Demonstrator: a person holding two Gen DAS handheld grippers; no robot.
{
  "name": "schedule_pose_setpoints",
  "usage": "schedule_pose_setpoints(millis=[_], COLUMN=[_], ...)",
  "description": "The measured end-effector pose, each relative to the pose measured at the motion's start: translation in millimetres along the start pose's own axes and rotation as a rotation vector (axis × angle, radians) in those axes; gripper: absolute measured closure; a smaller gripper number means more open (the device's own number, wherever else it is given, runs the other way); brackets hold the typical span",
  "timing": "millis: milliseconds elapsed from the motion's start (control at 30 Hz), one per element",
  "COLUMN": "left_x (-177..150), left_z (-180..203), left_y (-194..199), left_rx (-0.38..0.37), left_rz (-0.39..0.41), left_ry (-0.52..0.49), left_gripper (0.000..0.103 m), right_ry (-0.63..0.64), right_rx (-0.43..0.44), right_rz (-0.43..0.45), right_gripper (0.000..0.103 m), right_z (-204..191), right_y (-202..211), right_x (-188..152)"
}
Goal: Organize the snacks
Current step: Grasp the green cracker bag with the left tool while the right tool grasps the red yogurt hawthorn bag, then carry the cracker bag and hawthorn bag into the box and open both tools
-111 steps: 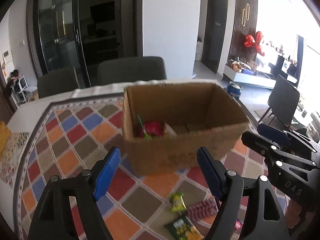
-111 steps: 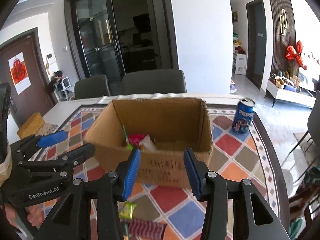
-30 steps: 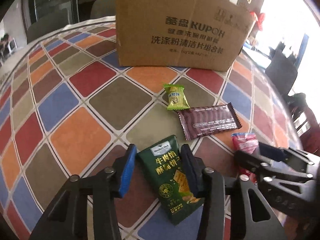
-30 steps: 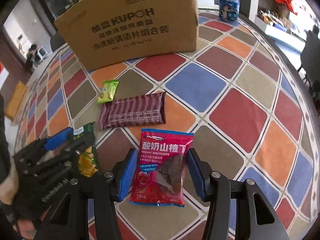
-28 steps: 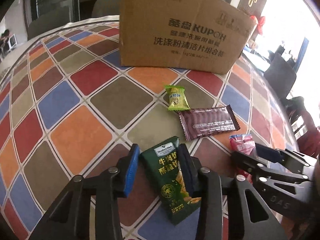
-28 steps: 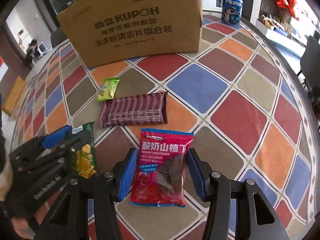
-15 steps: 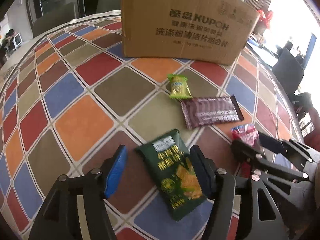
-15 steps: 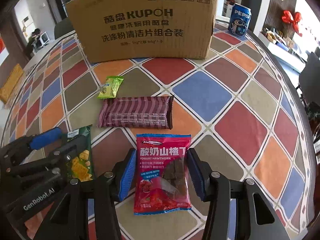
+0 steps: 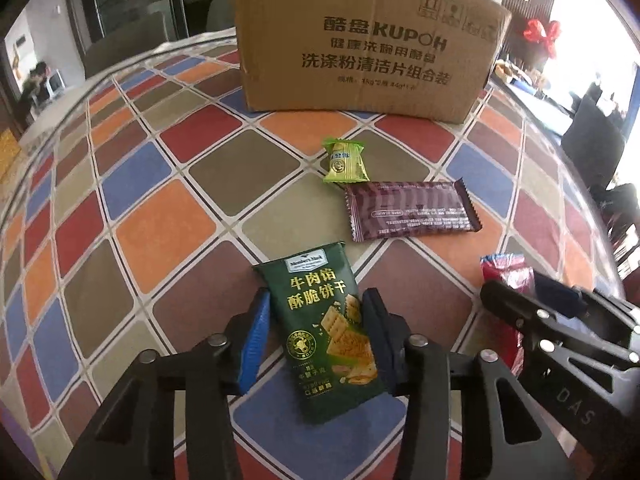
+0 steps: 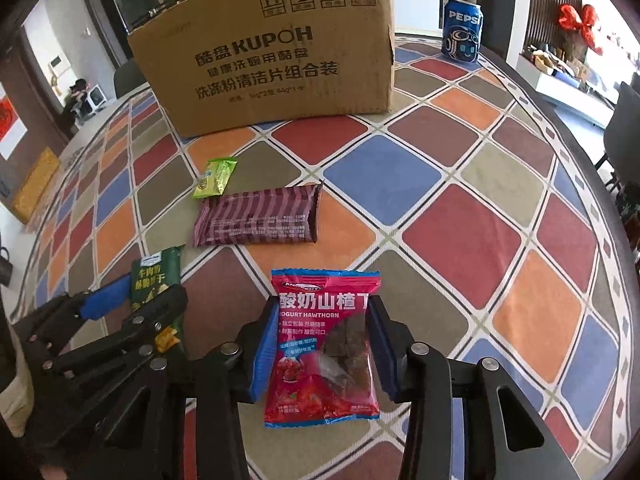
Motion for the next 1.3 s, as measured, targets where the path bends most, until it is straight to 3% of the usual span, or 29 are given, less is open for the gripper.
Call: schedule_pose_setpoints(millis=[267,667,1300], left_x=[2.4,35.7,108.0], left_z=[0.2,0.4,4.1], left_y=[13.2,55.6,105.2], left_rx=[-0.03,-0.072,-0.109], left_rz=[0.021,0.154,0.328], left_ry=[-0.005,-0.016,-0.028], left_gripper=[0.061,0.061,0.061], right_ry=[0.01,0.019,0.045], right_rx=[0.031,0.038,0.035], right_rz=[0.03,0.106,0.306], right_gripper=[0.06,0.06,0.06], right_z=[-4.7,-5.2,-10.3], right_y=[10.5,34.3,85.5], right_x=[1.6,22.8,97.2])
Point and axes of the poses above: each gripper's, at about its wrist camera, not at the fingertips, and y roughly against the way its jaws point, z to its right, x to its top, the point moved 5 cm from there along -y, roughly the way its jaws point, and after that the axes turned 9 degrees about y, right-handed, at the moved point
